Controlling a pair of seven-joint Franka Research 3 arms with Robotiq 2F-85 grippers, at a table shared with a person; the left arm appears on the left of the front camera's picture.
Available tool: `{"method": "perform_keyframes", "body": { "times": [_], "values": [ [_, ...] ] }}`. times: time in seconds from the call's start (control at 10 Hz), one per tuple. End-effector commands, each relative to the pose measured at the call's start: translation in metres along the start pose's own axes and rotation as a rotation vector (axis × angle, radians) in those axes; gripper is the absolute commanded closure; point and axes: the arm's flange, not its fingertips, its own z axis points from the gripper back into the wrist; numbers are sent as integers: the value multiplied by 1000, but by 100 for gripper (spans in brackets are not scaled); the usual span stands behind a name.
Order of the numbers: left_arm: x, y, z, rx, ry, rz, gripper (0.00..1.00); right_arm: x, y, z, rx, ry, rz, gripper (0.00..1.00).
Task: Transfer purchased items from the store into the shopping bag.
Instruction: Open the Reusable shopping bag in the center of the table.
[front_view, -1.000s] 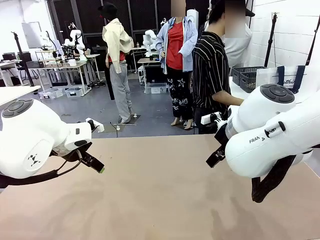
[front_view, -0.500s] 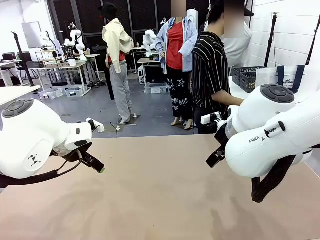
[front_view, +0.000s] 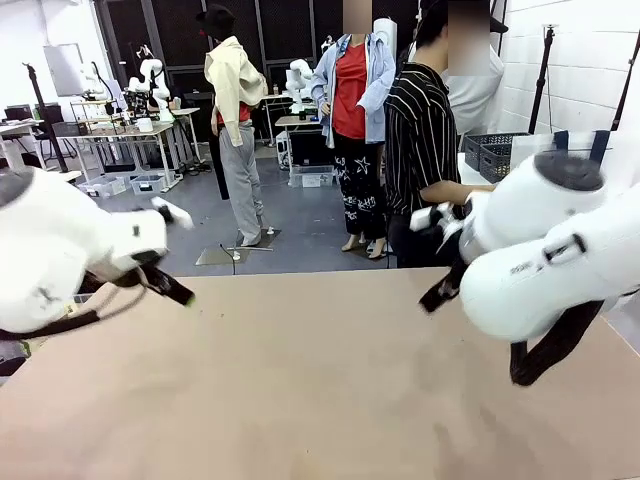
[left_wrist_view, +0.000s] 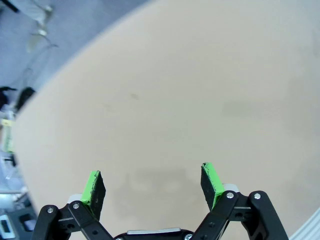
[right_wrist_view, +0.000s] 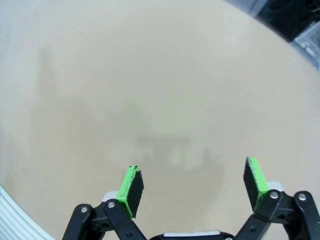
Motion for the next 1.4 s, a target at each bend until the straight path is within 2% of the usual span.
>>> {"method": "perform_keyframes", "body": {
  "times": [0.0, 0.1, 0.2, 0.4, 0.6, 0.7, 0.8, 0.9, 1.0, 1.3],
  "values": [
    [-7, 40, 49, 198, -62, 82, 0, 17, -49, 55, -173, -124, -123, 0],
    [-31, 73, 73, 248, -59, 164, 0, 5, -86, 85, -243, -165, -217, 0],
    [-68, 105, 94, 290, -45, 252, 0, -22, -124, 114, -310, -181, -327, 0],
    [-132, 152, 107, 334, 0, 436, 0, -87, -186, 143, -386, -178, -547, 0],
    [-189, 175, 115, 345, 46, 569, 0, -163, -217, 149, -391, -194, -727, 0],
    [-206, 181, 110, 338, 67, 621, 0, -190, -227, 142, -382, -165, -776, 0],
    [-213, 186, 111, 325, 64, 652, 0, -201, -228, 129, -361, -160, -799, 0],
    [-195, 178, 101, 303, 44, 620, 0, -194, -220, 118, -349, -165, -766, 0],
    [-169, 250, 114, 349, 83, 640, 0, -164, -283, 155, -407, -133, -793, 0],
    [-169, 250, 114, 349, 83, 640, 0, -164, -283, 155, -407, -133, -793, 0]
  ]
}}
